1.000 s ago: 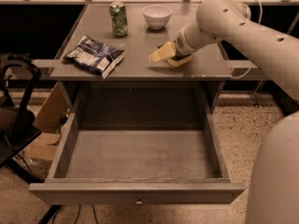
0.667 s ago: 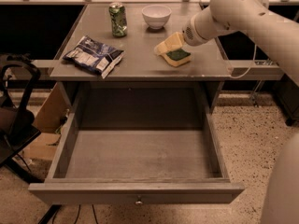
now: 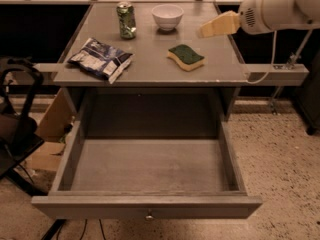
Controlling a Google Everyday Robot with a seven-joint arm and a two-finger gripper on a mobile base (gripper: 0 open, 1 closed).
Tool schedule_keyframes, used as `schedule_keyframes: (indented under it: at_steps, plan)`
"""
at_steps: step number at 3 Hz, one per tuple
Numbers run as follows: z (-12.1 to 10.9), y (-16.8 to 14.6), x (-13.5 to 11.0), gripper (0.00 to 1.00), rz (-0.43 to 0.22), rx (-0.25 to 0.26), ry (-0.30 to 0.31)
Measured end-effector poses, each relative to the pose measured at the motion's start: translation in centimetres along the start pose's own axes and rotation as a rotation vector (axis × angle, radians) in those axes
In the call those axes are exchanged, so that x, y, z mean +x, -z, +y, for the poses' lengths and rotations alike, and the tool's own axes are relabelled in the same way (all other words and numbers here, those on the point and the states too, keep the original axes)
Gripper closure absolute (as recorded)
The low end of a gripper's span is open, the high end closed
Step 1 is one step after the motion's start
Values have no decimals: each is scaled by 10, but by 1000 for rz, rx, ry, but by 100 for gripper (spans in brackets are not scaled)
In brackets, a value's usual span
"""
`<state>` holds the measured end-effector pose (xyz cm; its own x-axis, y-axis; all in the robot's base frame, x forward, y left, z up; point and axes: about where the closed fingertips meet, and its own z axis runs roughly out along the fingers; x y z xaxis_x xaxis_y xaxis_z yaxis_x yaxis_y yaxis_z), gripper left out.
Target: Pick sponge from top drawer and place on counter
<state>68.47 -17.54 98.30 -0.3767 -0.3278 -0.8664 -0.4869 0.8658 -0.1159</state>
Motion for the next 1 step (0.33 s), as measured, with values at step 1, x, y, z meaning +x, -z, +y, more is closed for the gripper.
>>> schedule_keyframes:
  at_steps: [1]
  plan:
    - [-26, 65, 25, 0, -69, 162, -66]
